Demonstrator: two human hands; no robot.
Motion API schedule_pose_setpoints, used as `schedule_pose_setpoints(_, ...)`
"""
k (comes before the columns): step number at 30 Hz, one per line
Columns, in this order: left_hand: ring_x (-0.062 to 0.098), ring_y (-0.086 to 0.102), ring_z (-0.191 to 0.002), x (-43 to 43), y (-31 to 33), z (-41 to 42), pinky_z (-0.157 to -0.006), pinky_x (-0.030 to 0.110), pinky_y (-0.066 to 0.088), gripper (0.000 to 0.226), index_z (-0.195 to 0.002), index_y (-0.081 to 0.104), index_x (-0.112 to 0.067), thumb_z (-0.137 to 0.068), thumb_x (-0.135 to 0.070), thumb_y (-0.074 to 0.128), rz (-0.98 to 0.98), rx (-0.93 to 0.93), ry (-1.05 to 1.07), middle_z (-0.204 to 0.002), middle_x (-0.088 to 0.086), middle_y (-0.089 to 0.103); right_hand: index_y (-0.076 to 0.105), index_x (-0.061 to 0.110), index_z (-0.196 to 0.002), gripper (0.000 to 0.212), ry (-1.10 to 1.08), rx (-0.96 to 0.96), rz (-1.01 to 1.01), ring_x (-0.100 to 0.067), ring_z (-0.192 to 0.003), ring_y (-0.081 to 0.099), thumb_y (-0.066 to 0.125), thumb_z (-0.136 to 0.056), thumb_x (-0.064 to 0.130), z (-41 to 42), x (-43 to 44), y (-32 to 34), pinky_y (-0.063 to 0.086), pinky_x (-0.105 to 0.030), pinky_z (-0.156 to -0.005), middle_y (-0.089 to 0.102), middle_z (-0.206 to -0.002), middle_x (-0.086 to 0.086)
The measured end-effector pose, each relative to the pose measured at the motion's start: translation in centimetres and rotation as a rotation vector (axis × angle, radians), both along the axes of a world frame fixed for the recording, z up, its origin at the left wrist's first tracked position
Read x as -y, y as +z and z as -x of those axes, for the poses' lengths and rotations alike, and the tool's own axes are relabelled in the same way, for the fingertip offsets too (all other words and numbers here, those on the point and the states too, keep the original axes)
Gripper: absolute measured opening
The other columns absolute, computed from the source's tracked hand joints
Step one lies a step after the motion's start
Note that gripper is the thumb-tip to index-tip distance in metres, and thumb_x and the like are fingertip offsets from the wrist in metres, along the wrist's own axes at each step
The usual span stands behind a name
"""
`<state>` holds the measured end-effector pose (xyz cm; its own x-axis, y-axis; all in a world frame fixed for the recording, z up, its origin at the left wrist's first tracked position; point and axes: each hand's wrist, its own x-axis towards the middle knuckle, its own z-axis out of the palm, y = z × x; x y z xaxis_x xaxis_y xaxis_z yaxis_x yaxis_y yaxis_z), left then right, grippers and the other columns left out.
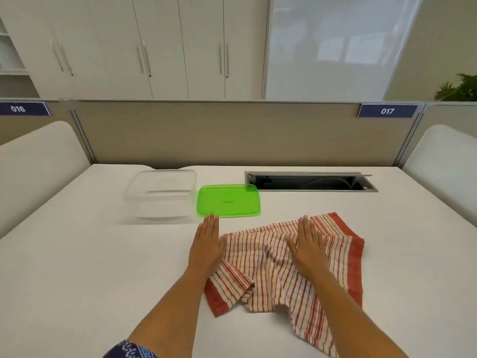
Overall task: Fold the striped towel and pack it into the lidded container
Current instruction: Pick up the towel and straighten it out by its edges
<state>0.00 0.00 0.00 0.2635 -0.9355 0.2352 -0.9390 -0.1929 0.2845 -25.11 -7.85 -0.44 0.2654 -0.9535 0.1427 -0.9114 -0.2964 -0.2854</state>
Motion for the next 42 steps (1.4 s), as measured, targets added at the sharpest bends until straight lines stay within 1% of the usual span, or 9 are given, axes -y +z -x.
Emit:
schedule_pose_setpoints(9,0.017,0.016,-0.147,-0.8,-2.1,0.6,-0.121,0.032,0.007,0.052,-0.148,0.024,-0.015,-0.099,-0.035,0.023,-0.101,-0.089,0.031,-0.158,0.005,0.021,0.001,0.019,-0.150,0.060,-0.001,-0.056,-0.131,-0.018,-0.148,-0.005,0.011,-0.098,0.047,0.3,-1.2,-1.9,-0.002,-0.037,-0.120,-0.002,-0.161,-0.001)
schedule_pose_setpoints(13,0.017,0.024,-0.144,-1.0,-2.3,0.6,-0.120,0.033,0.012,0.049,-0.144,0.034,-0.016,-0.100,-0.034,0.023,-0.046,-0.144,0.053,-0.155,0.005,0.031,0.005,0.019,-0.150,0.058,-0.011,-0.067,-0.105,-0.018,-0.148,-0.001,0.013,-0.099,0.045,0.2,-1.3,-2.0,0.002,-0.037,-0.121,0.003,-0.161,-0.001)
schedule_pose_setpoints(18,0.023,0.036,-0.138,-1.3,-1.6,0.6,-0.117,0.036,0.023,0.043,-0.138,0.045,-0.010,-0.100,-0.025,0.031,0.126,-0.353,0.187,-0.147,0.010,0.043,0.008,0.019,-0.150,0.057,-0.014,-0.055,-0.084,-0.018,-0.148,0.002,0.015,-0.099,0.044,0.2,-1.3,-1.9,0.003,-0.037,-0.121,0.006,-0.160,0.000)
schedule_pose_setpoints(23,0.030,0.043,-0.125,-0.9,-0.9,0.4,-0.107,0.039,0.034,0.038,-0.131,0.051,-0.005,-0.095,-0.013,0.043,0.119,-0.371,0.247,-0.134,0.016,0.052,0.009,0.020,-0.150,0.057,-0.018,-0.053,-0.077,-0.017,-0.148,0.004,0.015,-0.099,0.044,0.2,-1.5,-1.9,0.002,-0.036,-0.120,0.008,-0.160,0.000)
schedule_pose_setpoints(27,0.035,0.046,-0.118,-0.4,0.0,-0.3,-0.099,0.039,0.038,0.036,-0.120,0.055,-0.002,-0.087,-0.015,0.061,0.065,-0.511,0.384,-0.126,0.023,0.050,0.010,0.020,-0.150,0.057,-0.021,-0.047,-0.071,-0.017,-0.148,0.005,0.015,-0.099,0.044,0.2,-1.5,-1.9,0.003,-0.036,-0.121,0.010,-0.160,0.000)
schedule_pose_setpoints(30,0.035,0.053,-0.115,0.2,1.1,-1.2,-0.093,0.038,0.043,0.040,-0.110,0.061,0.002,-0.079,-0.020,0.072,-0.057,-0.655,0.466,-0.118,0.023,0.062,0.012,0.020,-0.150,0.057,-0.024,-0.035,-0.062,-0.017,-0.147,0.007,0.017,-0.099,0.043,0.4,-1.5,-1.9,0.004,-0.036,-0.120,0.012,-0.160,0.000)
schedule_pose_setpoints(33,0.033,0.056,-0.116,0.6,1.9,-1.8,-0.094,0.037,0.046,0.040,-0.106,0.070,-0.001,-0.074,-0.024,0.077,-0.156,-0.692,0.490,-0.115,0.019,0.068,0.015,0.020,-0.149,0.056,-0.024,-0.029,-0.048,-0.018,-0.147,0.009,0.019,-0.098,0.043,0.4,-1.5,-1.9,0.006,-0.037,-0.120,0.016,-0.159,0.000)
schedule_pose_setpoints(38,0.030,0.063,-0.104,0.1,3.9,-1.4,-0.088,0.032,0.047,0.028,-0.093,0.073,-0.006,-0.074,-0.025,0.077,0.087,-0.775,0.394,-0.101,0.014,0.073,0.020,0.020,-0.148,0.055,-0.026,0.031,-0.062,-0.018,-0.146,0.015,0.027,-0.098,0.042,0.4,-1.3,-1.9,0.009,-0.038,-0.120,0.022,-0.157,0.000)
schedule_pose_setpoints(42,0.022,0.065,-0.093,-0.2,7.8,-0.6,-0.080,0.024,0.046,0.022,-0.094,0.072,-0.009,-0.080,-0.025,0.071,0.285,-0.740,0.187,-0.096,0.009,0.074,0.030,0.018,-0.144,0.054,-0.039,0.325,-0.067,-0.022,-0.140,0.028,0.045,-0.095,0.036,-0.3,-1.1,0.1,0.021,-0.042,-0.116,0.034,-0.151,-0.006)
